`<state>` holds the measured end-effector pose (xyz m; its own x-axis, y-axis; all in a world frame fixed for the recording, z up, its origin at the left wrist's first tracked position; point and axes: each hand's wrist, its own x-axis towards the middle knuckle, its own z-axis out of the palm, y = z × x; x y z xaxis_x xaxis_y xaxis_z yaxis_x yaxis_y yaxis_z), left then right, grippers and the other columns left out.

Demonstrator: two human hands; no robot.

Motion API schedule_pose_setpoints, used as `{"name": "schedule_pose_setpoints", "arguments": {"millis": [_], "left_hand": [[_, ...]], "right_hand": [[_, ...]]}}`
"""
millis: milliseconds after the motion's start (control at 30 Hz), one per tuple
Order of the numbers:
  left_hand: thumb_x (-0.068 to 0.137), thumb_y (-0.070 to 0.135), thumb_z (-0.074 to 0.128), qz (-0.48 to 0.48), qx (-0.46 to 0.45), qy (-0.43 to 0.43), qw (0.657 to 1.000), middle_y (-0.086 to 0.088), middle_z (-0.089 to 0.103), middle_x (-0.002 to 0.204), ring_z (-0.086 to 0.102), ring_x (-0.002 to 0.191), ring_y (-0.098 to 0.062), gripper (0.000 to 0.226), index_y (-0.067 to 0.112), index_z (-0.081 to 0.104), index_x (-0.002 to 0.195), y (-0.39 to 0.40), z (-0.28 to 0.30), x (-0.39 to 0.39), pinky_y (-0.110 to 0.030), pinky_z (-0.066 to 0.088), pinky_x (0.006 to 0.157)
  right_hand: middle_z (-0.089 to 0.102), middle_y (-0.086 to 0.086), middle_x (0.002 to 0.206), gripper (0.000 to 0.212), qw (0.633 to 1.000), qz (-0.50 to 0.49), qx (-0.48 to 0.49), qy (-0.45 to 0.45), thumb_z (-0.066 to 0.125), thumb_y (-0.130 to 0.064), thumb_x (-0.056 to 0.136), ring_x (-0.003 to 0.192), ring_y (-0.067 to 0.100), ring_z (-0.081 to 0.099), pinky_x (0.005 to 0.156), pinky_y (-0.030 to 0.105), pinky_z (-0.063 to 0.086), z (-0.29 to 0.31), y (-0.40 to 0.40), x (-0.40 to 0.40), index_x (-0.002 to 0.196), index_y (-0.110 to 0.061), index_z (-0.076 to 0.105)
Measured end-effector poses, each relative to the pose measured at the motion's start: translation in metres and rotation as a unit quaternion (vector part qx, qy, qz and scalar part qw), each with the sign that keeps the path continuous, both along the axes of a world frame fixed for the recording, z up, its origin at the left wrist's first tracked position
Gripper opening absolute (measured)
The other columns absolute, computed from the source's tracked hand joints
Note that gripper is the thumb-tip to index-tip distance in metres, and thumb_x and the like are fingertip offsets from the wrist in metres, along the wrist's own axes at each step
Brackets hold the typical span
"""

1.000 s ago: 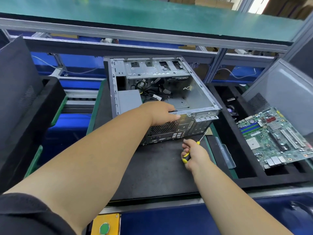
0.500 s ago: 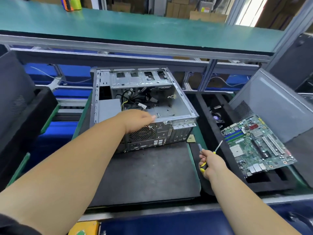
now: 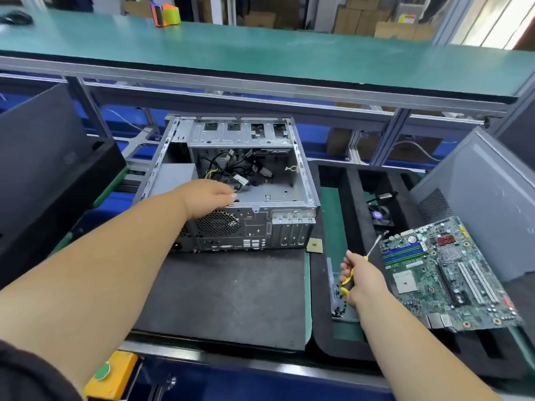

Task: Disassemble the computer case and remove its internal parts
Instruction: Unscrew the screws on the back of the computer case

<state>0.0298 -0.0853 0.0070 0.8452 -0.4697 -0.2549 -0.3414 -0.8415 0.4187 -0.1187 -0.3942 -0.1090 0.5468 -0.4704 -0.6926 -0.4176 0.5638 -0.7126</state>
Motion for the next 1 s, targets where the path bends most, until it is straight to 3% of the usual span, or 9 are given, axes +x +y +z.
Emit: {"name": "schedule_pose_setpoints", "arguments": {"millis": [133,300,433,533,700,900,1000], "left_hand": [[0.1,0.048,0.041,0.012,0.009,-0.005,1.0,-0.001,0.066,0.114,0.058,0.107,-0.021,0.039,0.019,0.066,0.107,0.0,-0.001,-0.001,-0.036,0.042,0.092],[0.098,0.051,0.041,-0.007,0.007,-0.032,0.999,-0.013,0.068,0.1,0.063,0.096,-0.028,0.049,0.009,0.066,0.099,0.005,-0.001,-0.001,-0.041,0.049,0.087],[0.095,0.052,0.046,-0.044,-0.001,-0.075,0.996,0.002,0.061,0.075,0.059,0.075,-0.021,0.037,0.025,0.061,0.075,0.017,0.0,0.002,-0.033,0.049,0.071],[0.093,0.053,0.05,-0.079,0.006,-0.088,0.993,0.018,0.066,0.089,0.061,0.086,-0.009,0.027,0.037,0.07,0.096,0.031,0.003,0.003,-0.035,0.051,0.086],[0.092,0.055,0.052,-0.108,0.001,-0.08,0.991,0.01,0.065,0.127,0.054,0.12,-0.014,0.044,0.033,0.062,0.13,0.054,0.0,0.009,-0.041,0.041,0.106],[0.092,0.053,0.054,-0.124,-0.054,-0.092,0.987,0.003,0.067,0.12,0.054,0.116,-0.017,0.047,0.028,0.061,0.131,0.061,-0.012,0.013,-0.031,0.041,0.1],[0.09,0.054,0.058,-0.145,-0.053,-0.105,0.982,0.004,0.067,0.122,0.055,0.117,-0.017,0.05,0.027,0.06,0.132,0.062,-0.012,0.013,-0.036,0.044,0.101]], "right_hand": [[0.052,-0.003,0.055,0.024,0.995,0.048,-0.024,-0.082,0.063,-0.023,0.094,0.036,0.007,0.039,0.048,0.024,0.03,0.029,0.019,0.007,0.072,-0.014,0.058],[0.049,0.001,0.054,0.028,0.972,0.134,-0.13,-0.143,0.063,-0.026,0.091,0.042,0.012,0.037,0.049,0.027,0.026,0.058,0.058,0.011,0.067,-0.017,0.054],[0.052,0.0,0.054,0.03,0.945,0.205,-0.195,-0.166,0.063,-0.029,0.088,0.045,0.013,0.04,0.044,0.024,0.029,0.07,0.09,0.004,0.06,-0.024,0.055],[0.054,-0.001,0.051,0.025,0.921,0.287,-0.223,-0.141,0.061,-0.026,0.089,0.043,0.011,0.042,0.044,0.023,0.031,0.071,0.118,0.002,0.065,-0.022,0.055],[0.061,0.004,0.07,0.007,0.915,0.331,-0.205,-0.105,0.058,-0.01,0.087,0.051,0.013,0.05,0.053,0.026,0.044,0.061,0.165,0.002,0.08,-0.01,0.057],[0.062,-0.001,0.066,0.007,0.924,0.333,-0.18,-0.059,0.059,-0.013,0.089,0.053,0.011,0.053,0.064,0.03,0.043,0.036,0.213,-0.002,0.084,-0.012,0.064],[0.063,-0.002,0.068,0.009,0.926,0.329,-0.18,-0.038,0.059,-0.016,0.091,0.055,0.01,0.055,0.064,0.029,0.044,0.027,0.231,-0.004,0.09,-0.011,0.067]]}}
